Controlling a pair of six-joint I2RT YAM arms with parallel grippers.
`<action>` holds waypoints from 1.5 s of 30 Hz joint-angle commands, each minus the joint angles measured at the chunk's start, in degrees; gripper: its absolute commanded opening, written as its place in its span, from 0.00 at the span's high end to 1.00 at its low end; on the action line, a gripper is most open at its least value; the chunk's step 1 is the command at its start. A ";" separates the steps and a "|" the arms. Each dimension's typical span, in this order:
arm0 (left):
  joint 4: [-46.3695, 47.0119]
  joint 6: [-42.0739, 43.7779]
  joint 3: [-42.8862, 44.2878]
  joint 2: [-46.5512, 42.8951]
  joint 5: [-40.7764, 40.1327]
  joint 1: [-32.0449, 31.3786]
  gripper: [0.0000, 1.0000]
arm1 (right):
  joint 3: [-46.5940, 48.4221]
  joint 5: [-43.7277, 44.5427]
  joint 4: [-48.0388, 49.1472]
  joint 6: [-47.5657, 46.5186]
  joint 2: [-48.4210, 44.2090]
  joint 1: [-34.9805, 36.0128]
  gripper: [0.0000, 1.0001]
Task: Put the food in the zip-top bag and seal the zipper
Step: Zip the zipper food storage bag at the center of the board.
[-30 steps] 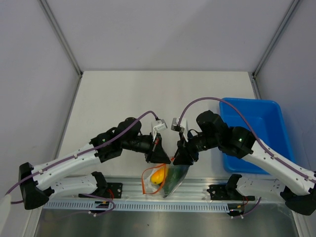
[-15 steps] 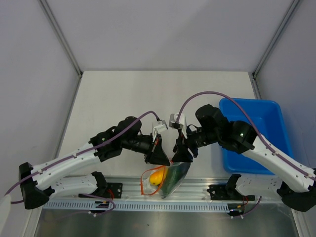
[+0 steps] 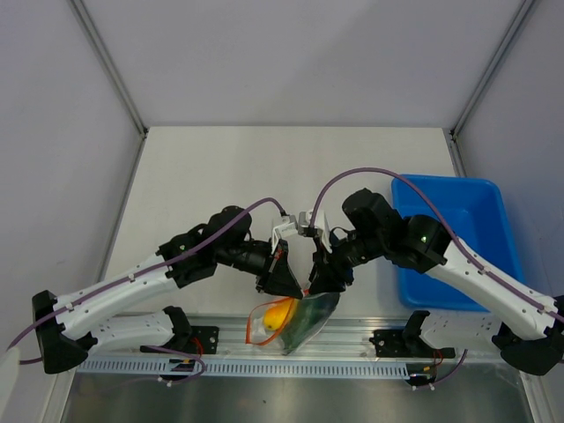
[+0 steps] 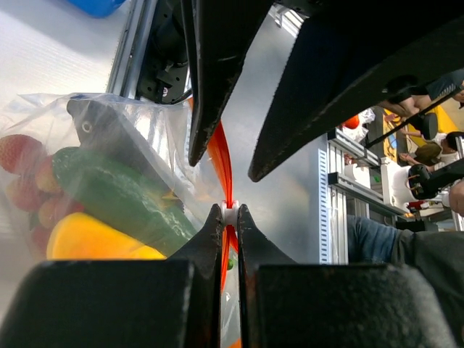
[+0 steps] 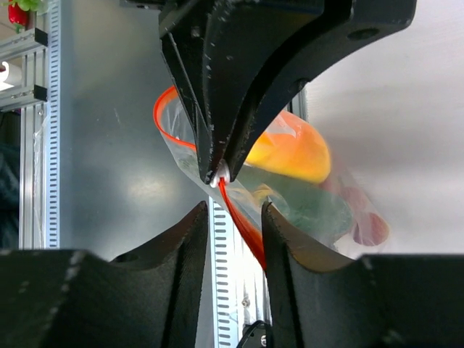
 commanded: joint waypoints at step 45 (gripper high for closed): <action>0.00 0.50 1.57 -0.56 4.14 4.15 1.00 | -3.99 12.84 3.62 1.41 0.92 3.04 1.00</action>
